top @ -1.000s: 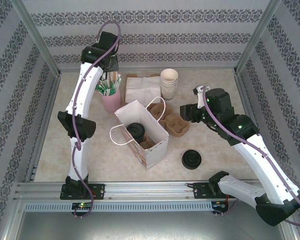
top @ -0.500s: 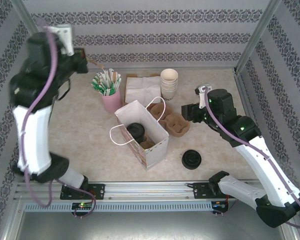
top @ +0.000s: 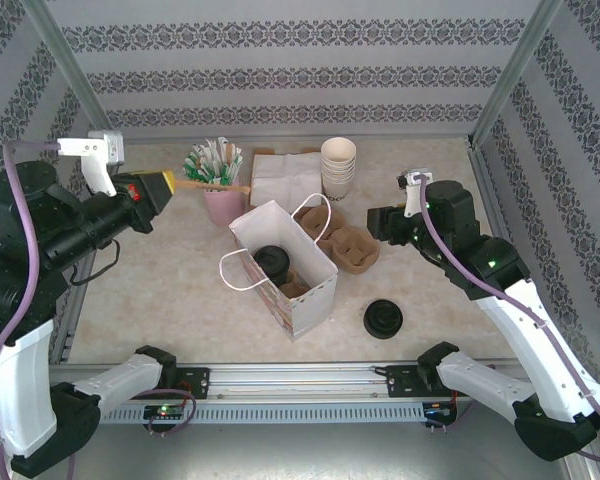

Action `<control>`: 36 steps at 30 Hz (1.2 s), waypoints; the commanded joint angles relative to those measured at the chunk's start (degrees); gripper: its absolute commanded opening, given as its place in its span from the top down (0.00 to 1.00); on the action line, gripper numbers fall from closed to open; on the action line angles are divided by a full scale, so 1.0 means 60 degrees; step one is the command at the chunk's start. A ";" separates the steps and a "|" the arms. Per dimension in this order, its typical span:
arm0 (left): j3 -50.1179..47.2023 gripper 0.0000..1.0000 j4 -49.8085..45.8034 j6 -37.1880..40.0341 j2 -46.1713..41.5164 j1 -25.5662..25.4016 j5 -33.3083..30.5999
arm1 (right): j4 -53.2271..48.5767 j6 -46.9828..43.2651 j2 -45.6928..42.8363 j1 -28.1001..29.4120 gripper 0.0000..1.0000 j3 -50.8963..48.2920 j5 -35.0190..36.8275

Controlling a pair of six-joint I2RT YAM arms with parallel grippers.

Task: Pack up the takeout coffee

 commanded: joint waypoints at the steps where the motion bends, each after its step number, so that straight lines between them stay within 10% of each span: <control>1: -0.0183 1.00 0.0907 -0.0767 -0.0268 -0.0091 0.1547 | 0.0124 0.0341 -0.0096 -0.0113 0.36 -0.0128 0.0289; 20: -0.1722 1.00 -0.0059 -0.0990 -0.0099 -0.0142 0.3012 | 0.0300 0.0416 -0.0209 -0.0114 0.33 -0.0345 0.0345; 31: -0.2102 0.99 -0.0200 -0.0746 0.1892 -0.3065 0.0878 | 0.0420 0.0198 -0.0331 -0.0127 0.31 -0.0739 0.0406; 36: -0.1576 0.47 -0.0637 -0.0389 0.3153 -0.3892 -0.0246 | 0.0511 0.0050 -0.0405 -0.0138 0.26 -0.1003 0.0485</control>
